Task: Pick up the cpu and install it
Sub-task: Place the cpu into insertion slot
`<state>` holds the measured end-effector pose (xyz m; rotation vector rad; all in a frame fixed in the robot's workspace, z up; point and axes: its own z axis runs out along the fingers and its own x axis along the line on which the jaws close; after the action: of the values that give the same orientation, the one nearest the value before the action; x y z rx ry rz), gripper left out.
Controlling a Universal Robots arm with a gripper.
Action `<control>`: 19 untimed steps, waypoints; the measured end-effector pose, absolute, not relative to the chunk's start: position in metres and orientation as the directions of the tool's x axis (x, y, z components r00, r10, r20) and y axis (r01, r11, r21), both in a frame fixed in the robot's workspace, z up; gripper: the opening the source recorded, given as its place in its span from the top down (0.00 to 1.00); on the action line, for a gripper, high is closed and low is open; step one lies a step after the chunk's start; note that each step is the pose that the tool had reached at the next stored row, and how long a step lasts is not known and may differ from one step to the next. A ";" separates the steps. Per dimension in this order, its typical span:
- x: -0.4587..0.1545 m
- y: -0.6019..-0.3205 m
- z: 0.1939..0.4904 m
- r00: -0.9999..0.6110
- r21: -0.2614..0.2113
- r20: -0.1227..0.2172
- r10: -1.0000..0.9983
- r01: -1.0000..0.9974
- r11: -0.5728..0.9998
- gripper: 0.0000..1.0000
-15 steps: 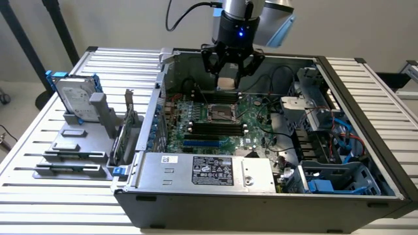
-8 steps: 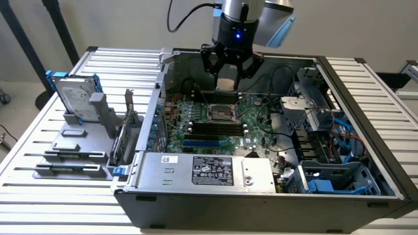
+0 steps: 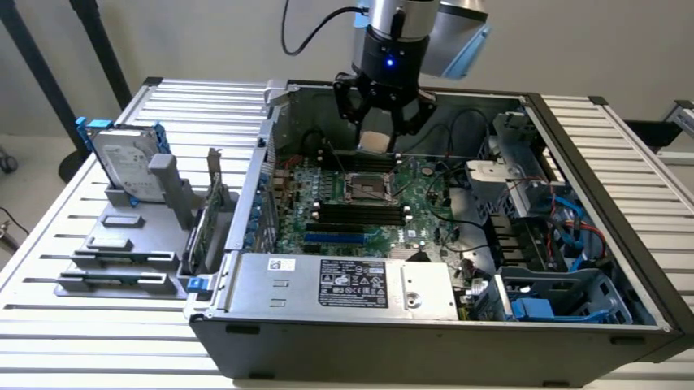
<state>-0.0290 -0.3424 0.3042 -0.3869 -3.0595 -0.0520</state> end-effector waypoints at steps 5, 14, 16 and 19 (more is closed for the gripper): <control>-0.029 -0.342 0.301 -0.941 0.025 0.064 0.332 0.335 0.942 0.45; -0.029 -0.342 0.295 -0.880 0.023 0.069 0.470 0.473 0.881 0.45; -0.029 -0.342 0.293 -0.864 0.022 0.071 0.499 0.502 0.865 0.45; -0.029 -0.342 0.291 -0.838 0.021 0.072 0.541 0.543 0.839 0.45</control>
<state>-0.0290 -0.3424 0.2907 -0.8704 -2.9519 -0.0620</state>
